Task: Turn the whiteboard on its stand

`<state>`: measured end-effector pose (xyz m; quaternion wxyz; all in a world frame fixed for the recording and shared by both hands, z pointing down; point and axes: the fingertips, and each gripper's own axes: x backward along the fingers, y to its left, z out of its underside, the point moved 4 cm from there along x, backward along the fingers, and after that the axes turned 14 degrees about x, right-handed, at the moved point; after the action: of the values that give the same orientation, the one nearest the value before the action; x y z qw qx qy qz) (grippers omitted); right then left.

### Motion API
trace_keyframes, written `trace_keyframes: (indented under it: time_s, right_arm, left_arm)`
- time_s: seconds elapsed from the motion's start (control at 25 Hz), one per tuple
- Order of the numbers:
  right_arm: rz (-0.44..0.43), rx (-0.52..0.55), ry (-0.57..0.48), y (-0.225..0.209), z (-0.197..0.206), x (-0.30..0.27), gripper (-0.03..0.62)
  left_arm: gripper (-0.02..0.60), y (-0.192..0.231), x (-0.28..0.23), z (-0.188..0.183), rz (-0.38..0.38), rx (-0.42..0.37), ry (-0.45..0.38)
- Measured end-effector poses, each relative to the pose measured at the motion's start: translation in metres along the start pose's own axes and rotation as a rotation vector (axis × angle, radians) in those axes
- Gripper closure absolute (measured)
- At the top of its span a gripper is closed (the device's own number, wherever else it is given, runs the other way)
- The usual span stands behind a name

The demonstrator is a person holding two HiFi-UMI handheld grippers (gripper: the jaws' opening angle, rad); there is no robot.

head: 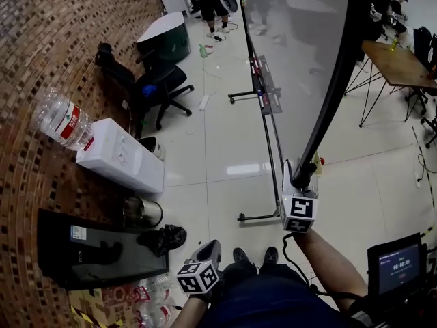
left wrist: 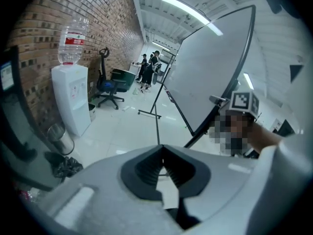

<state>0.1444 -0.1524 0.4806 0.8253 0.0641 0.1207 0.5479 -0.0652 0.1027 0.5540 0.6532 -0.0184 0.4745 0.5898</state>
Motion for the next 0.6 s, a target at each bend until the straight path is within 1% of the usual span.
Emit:
trace_keyframes:
  time_s: [0.08, 0.24, 0.4, 0.52, 0.6]
  right_arm:
    - [-0.003, 0.001, -0.002, 0.003, 0.0, 0.01, 0.493]
    - [0.004, 0.006, -0.006, 0.002, 0.004, 0.024, 0.491]
    - [0.01, -0.011, 0.003, 0.0, 0.013, 0.046, 0.494]
    - [0.022, -0.007, -0.008, -0.011, 0.017, 0.06, 0.499]
    - [0.031, -0.007, -0.002, -0.014, 0.019, 0.072, 0.499]
  left_arm:
    - [0.575, 0.0, 0.006, 0.003, 0.004, -0.001, -0.01]
    - [0.575, -0.006, 0.009, 0.006, 0.052, -0.018, -0.021]
    - [0.575, 0.005, 0.028, 0.016, 0.073, -0.005, -0.044]
    - [0.575, 0.018, 0.042, 0.035, 0.082, 0.028, -0.053]
    - [0.575, 0.032, 0.053, 0.054, 0.077, 0.049, -0.039]
